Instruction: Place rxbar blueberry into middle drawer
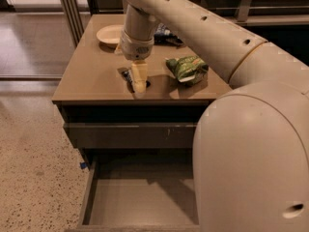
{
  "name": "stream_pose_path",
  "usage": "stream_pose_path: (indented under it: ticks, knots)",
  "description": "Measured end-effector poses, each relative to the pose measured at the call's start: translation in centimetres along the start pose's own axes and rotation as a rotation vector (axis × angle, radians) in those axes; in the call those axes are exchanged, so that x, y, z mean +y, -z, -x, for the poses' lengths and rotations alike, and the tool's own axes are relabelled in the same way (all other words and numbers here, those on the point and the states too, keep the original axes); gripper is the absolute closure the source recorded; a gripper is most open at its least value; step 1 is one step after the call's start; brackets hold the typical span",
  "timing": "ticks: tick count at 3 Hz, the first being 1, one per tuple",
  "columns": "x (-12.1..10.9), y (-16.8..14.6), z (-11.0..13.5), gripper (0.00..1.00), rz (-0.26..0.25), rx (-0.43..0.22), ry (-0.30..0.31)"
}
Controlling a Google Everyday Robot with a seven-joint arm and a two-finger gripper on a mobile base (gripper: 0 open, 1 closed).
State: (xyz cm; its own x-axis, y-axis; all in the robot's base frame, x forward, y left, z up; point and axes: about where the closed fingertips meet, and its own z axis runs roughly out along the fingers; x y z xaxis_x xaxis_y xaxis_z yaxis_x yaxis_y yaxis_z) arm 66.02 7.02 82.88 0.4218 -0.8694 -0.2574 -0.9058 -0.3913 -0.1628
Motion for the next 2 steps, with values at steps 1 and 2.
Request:
stream_pose_path:
  ticks: [1,2]
  knots:
    - [0.1,-0.3,-0.7,0.0,0.004,0.005,-0.016]
    - [0.6,0.0,-2.5,0.0,-0.006,-0.002,-0.045]
